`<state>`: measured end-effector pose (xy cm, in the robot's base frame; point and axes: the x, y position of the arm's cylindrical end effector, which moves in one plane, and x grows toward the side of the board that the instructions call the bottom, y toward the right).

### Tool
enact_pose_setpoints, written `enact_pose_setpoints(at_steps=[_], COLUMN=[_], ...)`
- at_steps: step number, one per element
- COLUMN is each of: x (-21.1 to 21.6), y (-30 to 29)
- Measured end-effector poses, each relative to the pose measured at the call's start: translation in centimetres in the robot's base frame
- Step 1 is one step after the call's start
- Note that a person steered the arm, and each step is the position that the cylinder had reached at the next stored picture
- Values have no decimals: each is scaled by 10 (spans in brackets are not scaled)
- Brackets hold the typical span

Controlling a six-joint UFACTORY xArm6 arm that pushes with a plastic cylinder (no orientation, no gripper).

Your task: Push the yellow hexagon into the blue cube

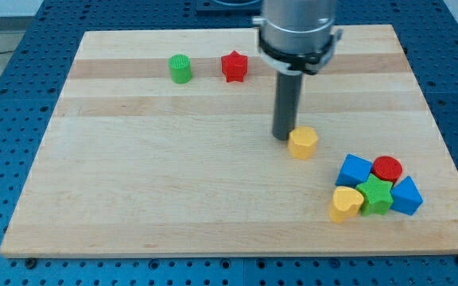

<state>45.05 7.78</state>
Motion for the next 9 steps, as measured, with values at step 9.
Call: enact_pose_setpoints(at_steps=[9], x=[-64], y=[43])
